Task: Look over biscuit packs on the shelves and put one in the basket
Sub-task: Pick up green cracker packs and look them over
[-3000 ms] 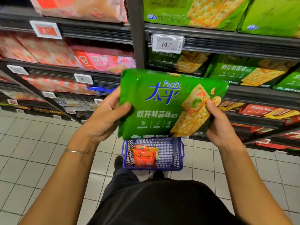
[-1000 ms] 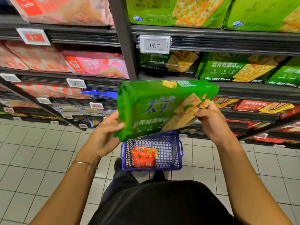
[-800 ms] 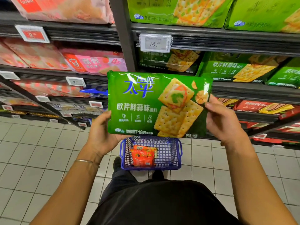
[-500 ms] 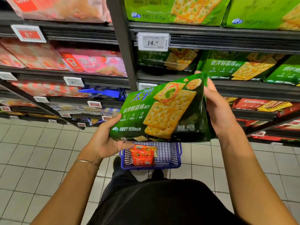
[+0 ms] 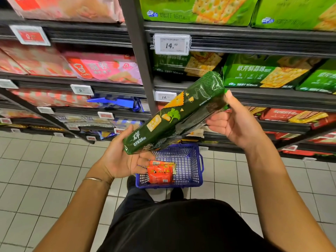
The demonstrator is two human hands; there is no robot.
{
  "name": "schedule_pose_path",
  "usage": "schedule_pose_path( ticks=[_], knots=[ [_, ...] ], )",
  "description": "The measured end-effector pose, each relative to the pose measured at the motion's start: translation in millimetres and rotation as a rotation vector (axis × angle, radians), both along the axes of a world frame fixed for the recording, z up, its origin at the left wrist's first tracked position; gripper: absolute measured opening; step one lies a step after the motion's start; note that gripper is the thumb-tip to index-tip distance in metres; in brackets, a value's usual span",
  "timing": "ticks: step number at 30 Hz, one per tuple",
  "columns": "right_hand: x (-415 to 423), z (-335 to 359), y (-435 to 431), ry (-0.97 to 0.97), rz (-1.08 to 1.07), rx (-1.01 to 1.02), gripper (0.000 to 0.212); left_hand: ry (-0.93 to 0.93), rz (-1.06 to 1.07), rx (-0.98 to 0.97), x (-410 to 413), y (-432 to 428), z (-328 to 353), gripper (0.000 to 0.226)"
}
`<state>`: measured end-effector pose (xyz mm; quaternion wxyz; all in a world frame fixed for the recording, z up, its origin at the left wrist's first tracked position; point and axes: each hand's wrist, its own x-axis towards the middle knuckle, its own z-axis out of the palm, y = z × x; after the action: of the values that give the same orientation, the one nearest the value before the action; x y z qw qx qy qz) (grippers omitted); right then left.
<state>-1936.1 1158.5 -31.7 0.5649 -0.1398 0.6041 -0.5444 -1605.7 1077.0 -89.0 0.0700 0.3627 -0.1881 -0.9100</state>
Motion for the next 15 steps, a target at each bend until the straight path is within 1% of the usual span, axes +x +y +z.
schedule_pose_path(
  ticks=[4,8,13,15],
  knots=[
    [0,1,8,0.001,-0.032,0.034,0.075,-0.025,0.006,0.009,-5,-1,5,0.081],
    [3,-1,16,-0.040,-0.125,0.037,0.067,-0.056,0.024,0.012,-10,-5,9,0.074],
    [16,1,26,-0.089,-0.118,0.033,0.061,-0.036,0.053,-0.052,-6,-14,9,0.070],
    [22,3,35,-0.145,-0.150,0.014,0.065,-0.029,0.046,-0.099,-4,-17,12,0.063]
  ],
)
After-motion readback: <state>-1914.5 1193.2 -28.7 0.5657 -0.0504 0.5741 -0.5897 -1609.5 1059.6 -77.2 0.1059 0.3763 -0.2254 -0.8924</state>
